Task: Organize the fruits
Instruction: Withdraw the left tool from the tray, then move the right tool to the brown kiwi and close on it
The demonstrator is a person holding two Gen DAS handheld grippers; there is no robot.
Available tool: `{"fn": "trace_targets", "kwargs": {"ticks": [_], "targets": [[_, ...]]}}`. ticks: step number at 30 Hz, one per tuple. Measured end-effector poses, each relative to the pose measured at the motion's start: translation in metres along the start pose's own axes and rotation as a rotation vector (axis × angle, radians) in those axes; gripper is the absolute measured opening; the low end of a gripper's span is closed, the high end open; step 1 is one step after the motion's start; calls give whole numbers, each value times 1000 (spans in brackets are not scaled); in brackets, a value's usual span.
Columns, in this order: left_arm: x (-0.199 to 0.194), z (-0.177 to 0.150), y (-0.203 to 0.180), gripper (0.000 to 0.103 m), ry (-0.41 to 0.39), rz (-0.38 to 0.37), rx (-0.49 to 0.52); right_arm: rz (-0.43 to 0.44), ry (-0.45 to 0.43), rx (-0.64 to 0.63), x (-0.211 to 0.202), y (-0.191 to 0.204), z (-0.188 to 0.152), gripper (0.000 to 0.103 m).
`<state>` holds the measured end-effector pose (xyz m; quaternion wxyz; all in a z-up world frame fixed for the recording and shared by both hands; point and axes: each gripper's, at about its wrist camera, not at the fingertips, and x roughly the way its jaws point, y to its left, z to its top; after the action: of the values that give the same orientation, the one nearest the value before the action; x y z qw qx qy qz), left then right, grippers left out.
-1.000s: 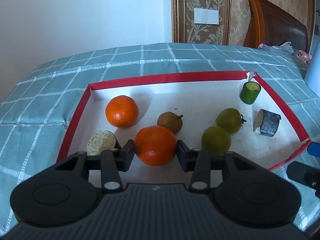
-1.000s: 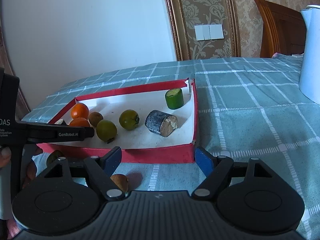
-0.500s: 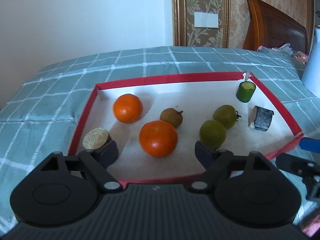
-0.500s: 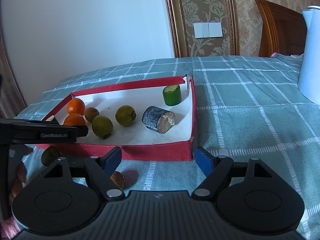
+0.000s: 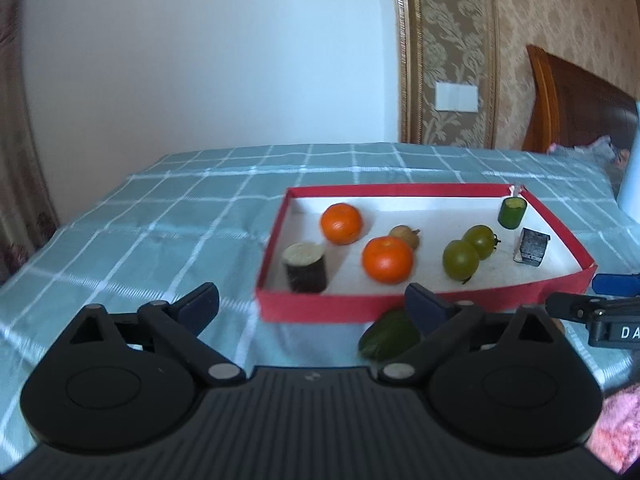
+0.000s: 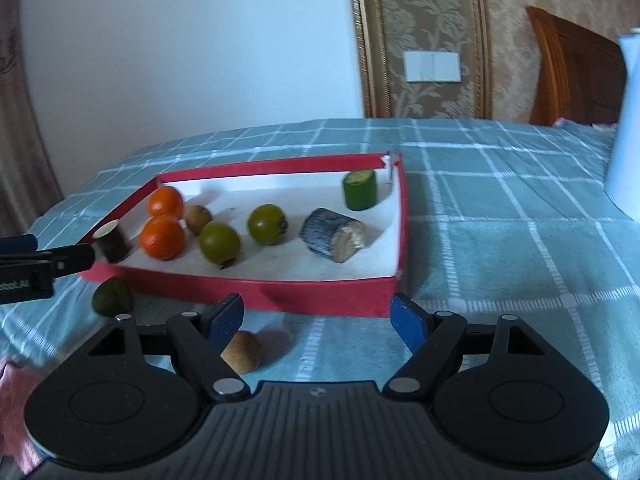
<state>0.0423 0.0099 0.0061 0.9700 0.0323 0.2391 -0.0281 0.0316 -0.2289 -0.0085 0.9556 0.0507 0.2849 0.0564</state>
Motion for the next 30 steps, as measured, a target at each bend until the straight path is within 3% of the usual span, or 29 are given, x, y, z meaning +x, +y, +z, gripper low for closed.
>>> {"fn": "trace_targets", "kwargs": {"ticks": [14, 22, 24, 26, 30], "targets": [[3, -34, 23, 99, 75, 8, -47, -6, 13, -135, -3, 28, -17, 80], [10, -36, 36, 100, 121, -47, -117, -4, 38, -136, 0, 28, -18, 80], [13, -36, 36, 100, 137, -52, -121, -1, 47, -144, 2, 30, -18, 74], [13, -37, 36, 102, 143, -58, -118, 4, 62, -157, 4, 33, -18, 62], [14, -37, 34, 103, 153, -61, -109, 23, 58, -168, 3, 34, -19, 54]]}}
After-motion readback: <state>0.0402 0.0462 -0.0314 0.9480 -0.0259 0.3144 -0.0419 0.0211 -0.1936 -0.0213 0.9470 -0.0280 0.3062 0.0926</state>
